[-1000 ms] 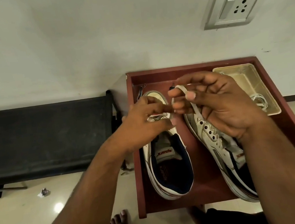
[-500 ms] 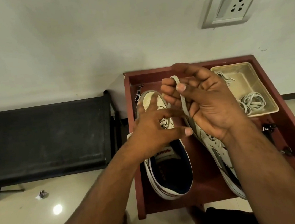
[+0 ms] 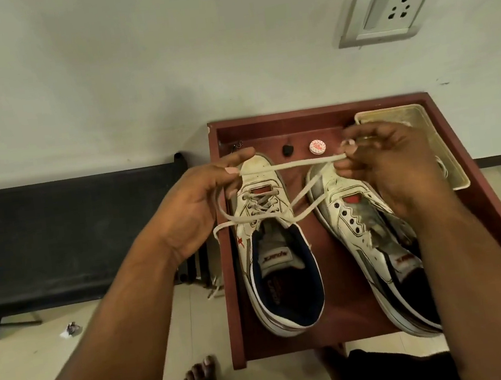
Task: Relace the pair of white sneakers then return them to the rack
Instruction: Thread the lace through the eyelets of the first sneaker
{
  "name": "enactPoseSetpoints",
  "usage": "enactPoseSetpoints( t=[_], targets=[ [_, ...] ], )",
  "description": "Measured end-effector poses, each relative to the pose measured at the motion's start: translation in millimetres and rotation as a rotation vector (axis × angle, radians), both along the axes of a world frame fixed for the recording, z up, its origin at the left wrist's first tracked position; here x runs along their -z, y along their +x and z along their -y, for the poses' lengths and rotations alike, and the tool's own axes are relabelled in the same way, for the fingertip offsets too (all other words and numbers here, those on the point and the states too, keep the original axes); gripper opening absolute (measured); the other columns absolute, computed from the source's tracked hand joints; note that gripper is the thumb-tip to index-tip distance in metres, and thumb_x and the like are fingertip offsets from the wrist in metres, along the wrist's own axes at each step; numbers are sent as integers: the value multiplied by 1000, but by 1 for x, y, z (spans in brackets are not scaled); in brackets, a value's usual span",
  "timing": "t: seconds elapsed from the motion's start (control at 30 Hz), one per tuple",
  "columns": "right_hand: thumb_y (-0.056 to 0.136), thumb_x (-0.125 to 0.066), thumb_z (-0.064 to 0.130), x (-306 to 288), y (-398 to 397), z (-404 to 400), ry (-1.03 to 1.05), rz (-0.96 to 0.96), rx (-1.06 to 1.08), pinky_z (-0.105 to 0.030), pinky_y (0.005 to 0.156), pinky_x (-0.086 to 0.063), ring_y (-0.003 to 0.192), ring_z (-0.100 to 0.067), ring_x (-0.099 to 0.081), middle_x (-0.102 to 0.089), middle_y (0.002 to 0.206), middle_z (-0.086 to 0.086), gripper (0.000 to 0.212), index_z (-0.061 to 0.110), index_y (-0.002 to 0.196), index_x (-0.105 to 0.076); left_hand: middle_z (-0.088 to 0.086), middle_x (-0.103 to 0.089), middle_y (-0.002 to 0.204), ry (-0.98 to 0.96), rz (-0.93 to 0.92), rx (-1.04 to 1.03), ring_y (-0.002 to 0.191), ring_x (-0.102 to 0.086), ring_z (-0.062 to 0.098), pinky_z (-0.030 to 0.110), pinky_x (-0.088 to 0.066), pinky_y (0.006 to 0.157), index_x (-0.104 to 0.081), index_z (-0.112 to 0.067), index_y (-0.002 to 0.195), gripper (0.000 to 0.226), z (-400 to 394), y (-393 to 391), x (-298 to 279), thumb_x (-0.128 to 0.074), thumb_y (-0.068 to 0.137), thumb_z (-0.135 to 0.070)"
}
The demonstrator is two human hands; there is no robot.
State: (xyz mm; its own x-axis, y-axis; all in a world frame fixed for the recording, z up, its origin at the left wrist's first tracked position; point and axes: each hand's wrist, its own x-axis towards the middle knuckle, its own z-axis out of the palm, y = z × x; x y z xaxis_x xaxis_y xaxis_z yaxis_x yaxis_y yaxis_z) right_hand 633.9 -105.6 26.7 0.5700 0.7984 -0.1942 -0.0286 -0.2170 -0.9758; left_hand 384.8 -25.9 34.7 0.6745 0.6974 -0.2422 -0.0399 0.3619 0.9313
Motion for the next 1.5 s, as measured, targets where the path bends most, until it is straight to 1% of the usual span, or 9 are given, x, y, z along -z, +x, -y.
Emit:
enactPoseSetpoints(
  t=[0.1,0.2,0.33,0.5,0.67,0.9,1.03,1.23,1.5],
  targets=[
    [87,-70,13,-2,2,3,-217,513,-161,-26,99,-45,118,-15,-55,-60,123,2,29,37,103,-68,-11,-72,104,128,-151,18,109,-63,6,44,-37,113,-57,19,98,36,-6,-1,5,-44,98,-15],
    [83,-74,28,-15,-25,0,-198,420,-516,-10,95,-32,136,6,-25,-24,157,16,34,38,114,-68,-13,-61,132,189,-194,124,127,-53,7,49,-33,114,-67,-11,68,29,2,7,2,-60,87,-32],
    [85,-70,21,-11,-29,1,-105,282,-570,-12,79,-44,105,20,-53,-59,130,21,7,21,84,-77,-18,-58,133,209,-247,106,127,-50,0,41,-35,113,-67,-19,60,29,2,1,-3,-68,84,-36],
    [77,-72,35,-12,-11,4,-85,259,-447,-21,91,-43,119,13,-49,-55,134,24,28,31,104,-71,-16,-59,131,234,-280,79,120,-53,-6,19,-39,98,-65,-17,63,27,-3,-8,-9,-62,83,-36],
    [82,-73,14,-4,-59,-6,-43,188,-687,-7,73,-46,84,9,-64,-73,94,19,11,19,92,-75,-20,-48,142,373,-383,185,139,-33,-1,46,-27,116,-67,-32,62,28,1,1,-2,-63,82,-52],
    [82,-76,24,-12,26,19,-237,569,16,-13,71,-41,93,-2,-66,-70,107,8,10,17,89,-74,-19,-49,141,320,-456,81,138,-27,-8,39,-18,118,-69,-24,64,28,-10,-21,-3,-60,77,-48],
    [74,-83,25,-16,0,10,-242,473,-336,-25,100,-39,125,-3,-48,-51,139,17,63,41,128,-57,-23,-42,146,449,-530,191,147,-19,8,54,-14,119,-71,-26,71,37,-2,-6,0,-64,81,-61],
    [76,-79,23,-10,-27,2,-224,342,-561,-29,76,-47,74,1,-66,-74,78,8,3,21,77,-77,-34,-30,144,540,-654,218,150,0,9,64,-1,117,-69,-38,70,29,1,-2,-2,-53,71,-63],
    [76,-76,5,-7,-50,-2,-139,128,-670,-16,76,-53,81,-8,-71,-76,86,-3,28,10,103,-71,-25,-34,151,559,-647,243,150,-9,14,64,-9,116,-71,-43,69,32,7,7,1,-59,70,-72]
  ],
)
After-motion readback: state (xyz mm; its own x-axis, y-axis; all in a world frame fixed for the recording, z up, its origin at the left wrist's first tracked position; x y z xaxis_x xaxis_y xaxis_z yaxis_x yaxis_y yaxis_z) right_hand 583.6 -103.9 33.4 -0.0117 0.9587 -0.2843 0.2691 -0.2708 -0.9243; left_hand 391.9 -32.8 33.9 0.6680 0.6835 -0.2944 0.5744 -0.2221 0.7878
